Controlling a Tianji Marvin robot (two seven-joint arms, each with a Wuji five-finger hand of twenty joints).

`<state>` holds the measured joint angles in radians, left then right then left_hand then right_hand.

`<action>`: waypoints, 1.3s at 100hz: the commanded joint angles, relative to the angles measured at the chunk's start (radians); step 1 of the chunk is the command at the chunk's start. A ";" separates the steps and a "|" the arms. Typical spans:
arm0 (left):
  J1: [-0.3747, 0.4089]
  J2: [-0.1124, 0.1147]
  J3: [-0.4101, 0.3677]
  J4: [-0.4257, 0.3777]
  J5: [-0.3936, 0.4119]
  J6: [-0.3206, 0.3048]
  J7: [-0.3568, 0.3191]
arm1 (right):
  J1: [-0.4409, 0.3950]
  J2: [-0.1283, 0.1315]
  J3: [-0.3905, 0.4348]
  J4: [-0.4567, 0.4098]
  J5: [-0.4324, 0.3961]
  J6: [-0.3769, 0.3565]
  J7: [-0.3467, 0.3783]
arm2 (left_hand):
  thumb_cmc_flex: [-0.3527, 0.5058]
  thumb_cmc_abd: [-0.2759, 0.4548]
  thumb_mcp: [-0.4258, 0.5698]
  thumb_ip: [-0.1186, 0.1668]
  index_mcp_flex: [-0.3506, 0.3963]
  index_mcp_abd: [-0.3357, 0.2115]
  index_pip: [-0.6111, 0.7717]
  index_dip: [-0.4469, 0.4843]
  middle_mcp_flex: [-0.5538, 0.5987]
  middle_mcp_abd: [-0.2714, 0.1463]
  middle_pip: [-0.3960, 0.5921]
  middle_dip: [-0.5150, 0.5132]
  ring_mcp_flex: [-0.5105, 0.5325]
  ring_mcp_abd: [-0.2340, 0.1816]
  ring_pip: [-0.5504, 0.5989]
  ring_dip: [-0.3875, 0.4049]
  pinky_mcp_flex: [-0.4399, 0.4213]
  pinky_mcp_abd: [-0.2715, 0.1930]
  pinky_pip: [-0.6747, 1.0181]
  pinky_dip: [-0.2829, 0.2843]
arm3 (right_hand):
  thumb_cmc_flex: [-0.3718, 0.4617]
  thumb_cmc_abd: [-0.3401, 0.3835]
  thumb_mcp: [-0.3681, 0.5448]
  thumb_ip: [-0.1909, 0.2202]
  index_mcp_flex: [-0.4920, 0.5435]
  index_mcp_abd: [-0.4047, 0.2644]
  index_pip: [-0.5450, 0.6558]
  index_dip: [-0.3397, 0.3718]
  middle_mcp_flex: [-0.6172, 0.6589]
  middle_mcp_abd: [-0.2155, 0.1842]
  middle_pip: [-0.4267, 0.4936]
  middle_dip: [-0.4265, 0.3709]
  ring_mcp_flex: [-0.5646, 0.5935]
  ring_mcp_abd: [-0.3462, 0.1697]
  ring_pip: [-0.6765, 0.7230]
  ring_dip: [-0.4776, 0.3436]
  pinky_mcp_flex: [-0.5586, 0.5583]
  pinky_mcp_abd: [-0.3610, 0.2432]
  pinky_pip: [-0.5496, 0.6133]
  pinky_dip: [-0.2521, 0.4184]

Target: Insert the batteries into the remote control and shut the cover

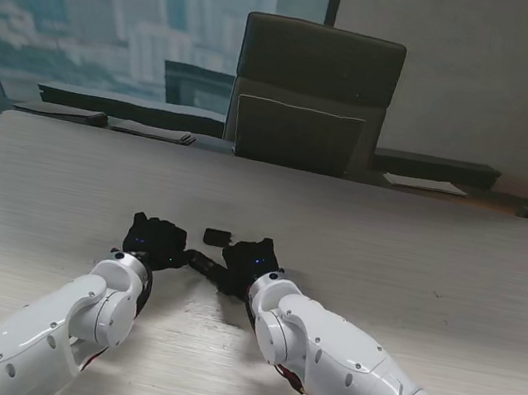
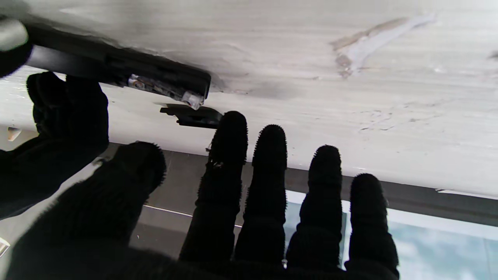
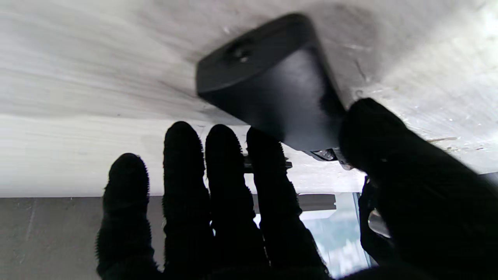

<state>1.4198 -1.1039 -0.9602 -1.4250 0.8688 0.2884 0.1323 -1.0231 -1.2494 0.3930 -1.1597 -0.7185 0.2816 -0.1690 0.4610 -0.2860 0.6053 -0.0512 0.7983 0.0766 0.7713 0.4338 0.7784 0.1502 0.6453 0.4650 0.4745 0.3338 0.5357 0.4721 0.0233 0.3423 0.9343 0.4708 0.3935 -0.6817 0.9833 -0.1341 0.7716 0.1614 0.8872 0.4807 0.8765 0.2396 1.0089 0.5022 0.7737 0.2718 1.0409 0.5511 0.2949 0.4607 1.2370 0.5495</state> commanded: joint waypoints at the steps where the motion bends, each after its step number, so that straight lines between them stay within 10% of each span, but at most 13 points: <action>1: 0.000 -0.004 0.003 -0.001 -0.007 0.008 -0.013 | -0.031 0.015 -0.004 0.007 -0.005 -0.006 0.017 | 0.004 0.043 -0.017 0.037 0.013 0.003 0.020 0.015 0.000 0.018 0.018 0.017 0.015 0.024 0.015 0.012 0.001 0.009 0.019 0.017 | -0.049 0.032 -0.019 0.037 0.094 -0.079 -0.045 0.042 -0.022 0.015 -0.010 -0.001 -0.023 0.004 -0.016 -0.010 -0.020 0.016 0.020 0.015; 130: -0.041 -0.026 0.023 0.070 -0.099 0.037 0.012 | -0.096 0.089 0.063 -0.086 -0.147 -0.015 0.015 | 0.009 0.003 0.031 0.031 -0.018 0.012 -0.013 0.002 -0.033 0.014 0.005 0.013 -0.003 0.020 0.004 0.010 -0.008 0.004 0.008 0.012 | -0.125 -0.036 -0.083 0.035 -0.092 -0.017 -0.169 0.024 -0.147 0.029 -0.022 -0.002 -0.084 -0.002 -0.044 -0.011 -0.041 0.002 0.020 0.027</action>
<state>1.3740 -1.1288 -0.9367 -1.3500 0.7702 0.3197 0.1577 -1.0995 -1.1715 0.4561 -1.2412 -0.8591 0.2653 -0.1752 0.4803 -0.2767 0.6118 -0.0393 0.7934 0.0777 0.7575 0.4337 0.7595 0.1507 0.6449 0.4652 0.4742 0.3340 0.5359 0.4723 0.0234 0.3423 0.9345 0.4728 0.2975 -0.7055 0.9254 -0.1236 0.6940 0.1423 0.7831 0.5367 0.7515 0.2409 0.9807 0.4925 0.7060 0.2704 0.9893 0.5403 0.2689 0.4607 1.2370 0.5578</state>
